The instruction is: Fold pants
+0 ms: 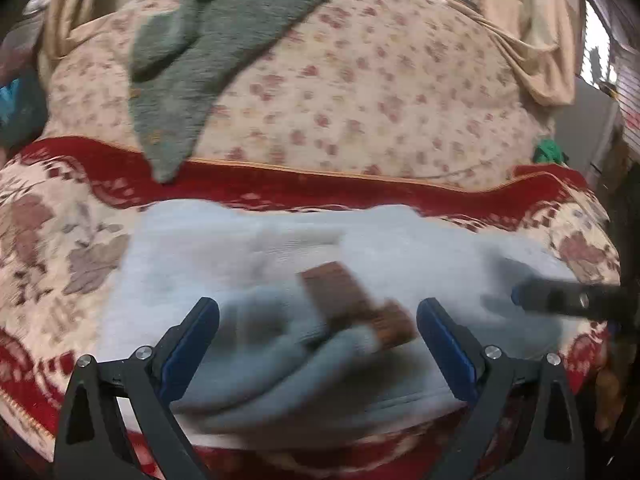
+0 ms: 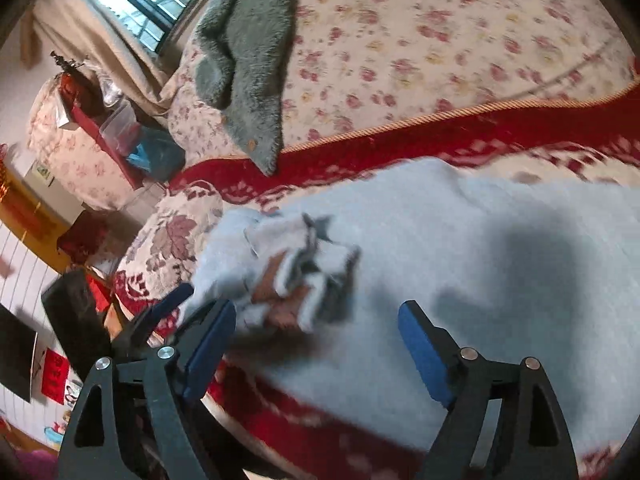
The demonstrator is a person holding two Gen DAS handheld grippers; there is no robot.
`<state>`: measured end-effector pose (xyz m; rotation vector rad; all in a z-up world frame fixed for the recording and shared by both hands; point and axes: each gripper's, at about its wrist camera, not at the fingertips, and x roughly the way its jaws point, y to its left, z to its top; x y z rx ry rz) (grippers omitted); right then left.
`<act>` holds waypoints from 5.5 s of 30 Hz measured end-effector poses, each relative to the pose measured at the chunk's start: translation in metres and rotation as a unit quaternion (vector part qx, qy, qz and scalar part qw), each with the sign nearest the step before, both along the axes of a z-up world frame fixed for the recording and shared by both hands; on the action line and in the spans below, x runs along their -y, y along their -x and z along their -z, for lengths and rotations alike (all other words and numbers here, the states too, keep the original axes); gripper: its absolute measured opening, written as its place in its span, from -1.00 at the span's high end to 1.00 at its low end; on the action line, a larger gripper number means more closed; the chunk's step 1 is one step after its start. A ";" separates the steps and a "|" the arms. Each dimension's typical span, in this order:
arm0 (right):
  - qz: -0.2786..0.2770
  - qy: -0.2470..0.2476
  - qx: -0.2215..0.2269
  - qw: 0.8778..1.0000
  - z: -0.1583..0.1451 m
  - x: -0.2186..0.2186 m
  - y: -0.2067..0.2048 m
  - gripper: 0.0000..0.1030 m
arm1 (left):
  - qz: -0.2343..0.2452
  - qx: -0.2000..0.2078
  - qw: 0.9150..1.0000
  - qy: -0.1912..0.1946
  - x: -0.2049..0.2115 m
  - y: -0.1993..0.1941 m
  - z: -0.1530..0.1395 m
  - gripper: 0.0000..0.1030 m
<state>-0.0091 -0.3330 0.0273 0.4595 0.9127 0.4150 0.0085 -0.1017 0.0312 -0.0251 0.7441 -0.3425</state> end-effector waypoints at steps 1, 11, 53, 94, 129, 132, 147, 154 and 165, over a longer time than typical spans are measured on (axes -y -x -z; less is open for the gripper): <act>0.008 0.000 0.000 1.000 0.000 0.007 0.009 -0.71 | 0.010 0.000 1.000 0.000 0.008 -0.001 0.000 -0.92; 0.098 -0.014 -0.041 0.994 0.022 0.077 0.086 -0.78 | 0.100 -0.042 0.994 0.021 0.075 -0.028 0.002 -0.93; 0.238 -0.129 -0.008 0.963 0.080 0.157 0.084 -0.83 | 0.310 -0.216 0.925 0.040 0.278 -0.158 0.047 -0.93; 0.220 -0.134 0.072 0.964 0.065 0.169 0.074 0.25 | 0.443 -0.246 0.862 -0.010 0.342 -0.147 0.070 0.53; 0.188 -0.215 0.042 0.957 0.082 0.175 0.060 0.37 | 0.479 -0.254 0.840 -0.019 0.358 -0.136 0.069 0.50; 0.174 -0.205 0.064 0.961 0.066 0.169 0.060 0.39 | 0.482 -0.250 0.840 -0.007 0.350 -0.136 0.057 0.55; 0.073 -0.066 0.162 0.982 -0.054 0.092 0.033 0.39 | 0.439 -0.143 0.883 0.078 0.238 -0.159 -0.072 0.55; 0.010 0.035 0.186 0.982 -0.096 0.013 0.013 0.39 | 0.383 -0.100 0.909 0.131 0.138 -0.170 -0.106 0.55; -0.117 0.220 0.202 0.947 -0.081 -0.156 -0.021 0.35 | 0.203 -0.111 0.959 0.164 -0.065 -0.183 -0.053 0.62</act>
